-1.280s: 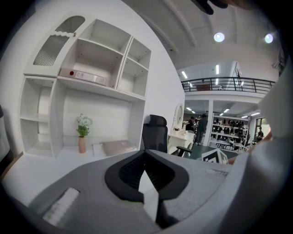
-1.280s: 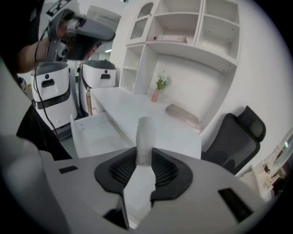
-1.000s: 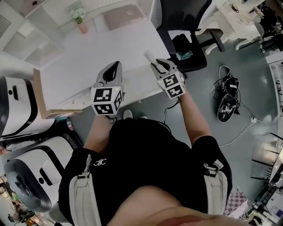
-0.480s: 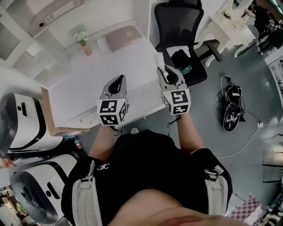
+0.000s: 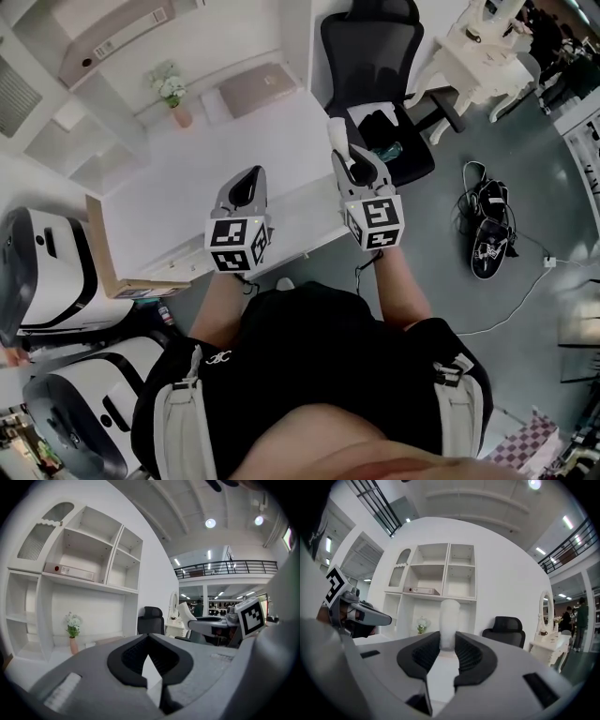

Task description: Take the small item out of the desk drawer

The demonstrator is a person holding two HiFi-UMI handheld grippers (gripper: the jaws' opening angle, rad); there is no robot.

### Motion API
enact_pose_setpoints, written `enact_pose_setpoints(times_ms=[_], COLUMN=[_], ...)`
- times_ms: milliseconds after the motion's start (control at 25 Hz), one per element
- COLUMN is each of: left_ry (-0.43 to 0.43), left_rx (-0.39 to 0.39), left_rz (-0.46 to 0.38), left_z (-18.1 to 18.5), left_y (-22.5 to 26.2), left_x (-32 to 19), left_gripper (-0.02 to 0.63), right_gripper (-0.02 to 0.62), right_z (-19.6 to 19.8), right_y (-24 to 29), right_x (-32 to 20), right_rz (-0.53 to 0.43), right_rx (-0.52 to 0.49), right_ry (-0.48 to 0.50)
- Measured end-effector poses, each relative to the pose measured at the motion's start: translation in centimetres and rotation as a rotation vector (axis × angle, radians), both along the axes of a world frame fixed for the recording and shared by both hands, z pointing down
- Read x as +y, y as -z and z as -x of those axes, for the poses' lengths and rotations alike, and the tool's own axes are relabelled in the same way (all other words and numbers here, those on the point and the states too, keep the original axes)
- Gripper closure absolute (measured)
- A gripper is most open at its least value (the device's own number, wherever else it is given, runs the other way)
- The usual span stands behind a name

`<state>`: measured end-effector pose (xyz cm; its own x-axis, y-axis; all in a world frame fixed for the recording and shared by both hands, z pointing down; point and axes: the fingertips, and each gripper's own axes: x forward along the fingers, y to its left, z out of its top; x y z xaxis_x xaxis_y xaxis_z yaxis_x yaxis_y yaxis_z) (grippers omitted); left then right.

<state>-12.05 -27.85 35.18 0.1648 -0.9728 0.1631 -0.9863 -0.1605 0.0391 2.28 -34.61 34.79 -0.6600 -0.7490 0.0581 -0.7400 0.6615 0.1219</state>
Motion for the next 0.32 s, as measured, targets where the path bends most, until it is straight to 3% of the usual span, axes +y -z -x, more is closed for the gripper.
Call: enact_pose_setpoints(times_ms=[320], left_ry=[-0.006], left_rx=[0.001], left_rz=[-0.002], left_z=[0.17], left_y=[-0.05], left_x=[-0.43], left_gripper=[0.592], right_gripper=[0.499], right_z=[0.55], right_y=[-0.5], right_x=[-0.12], right_rz=[0.012], right_rx=[-0.009], right_ry=[0.011])
